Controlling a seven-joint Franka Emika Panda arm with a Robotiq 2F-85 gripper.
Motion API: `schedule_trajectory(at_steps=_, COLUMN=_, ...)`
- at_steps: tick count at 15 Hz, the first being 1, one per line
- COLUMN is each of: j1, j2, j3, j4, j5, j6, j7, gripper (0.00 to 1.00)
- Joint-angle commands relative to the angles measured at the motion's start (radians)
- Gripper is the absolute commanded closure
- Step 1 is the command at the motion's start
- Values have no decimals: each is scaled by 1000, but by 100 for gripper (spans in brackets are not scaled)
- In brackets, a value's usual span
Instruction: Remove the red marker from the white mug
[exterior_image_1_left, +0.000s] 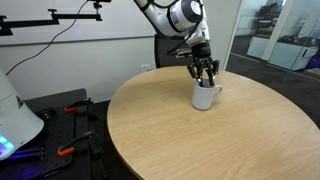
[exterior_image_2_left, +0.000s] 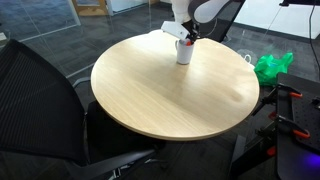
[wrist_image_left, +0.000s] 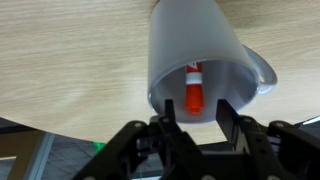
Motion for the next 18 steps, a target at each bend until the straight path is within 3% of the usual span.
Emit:
schedule_trajectory(at_steps=1, j1=8, j2=23, j3=-18, j4=31, j5=29, j6=-23, j7=-6, gripper=51)
schedule_trajectory(at_steps=12, j1=11, j2=58, j3=-23, j4=58, j5=49, j6=-33, j7=-12, gripper=63)
schedule_trajectory(at_steps=14, j1=12, j2=63, j3=-24, j4=62, j5=51, j6=-34, j7=-12, gripper=72)
schedule_trajectory(at_steps=17, j1=15, j2=71, j3=-26, j4=68, j5=50, j6=-36, j7=-11, gripper=96)
schedule_trajectory(at_steps=18, j1=17, j2=70, j3=-27, j4=71, j5=49, j6=-41, j7=-10, gripper=99)
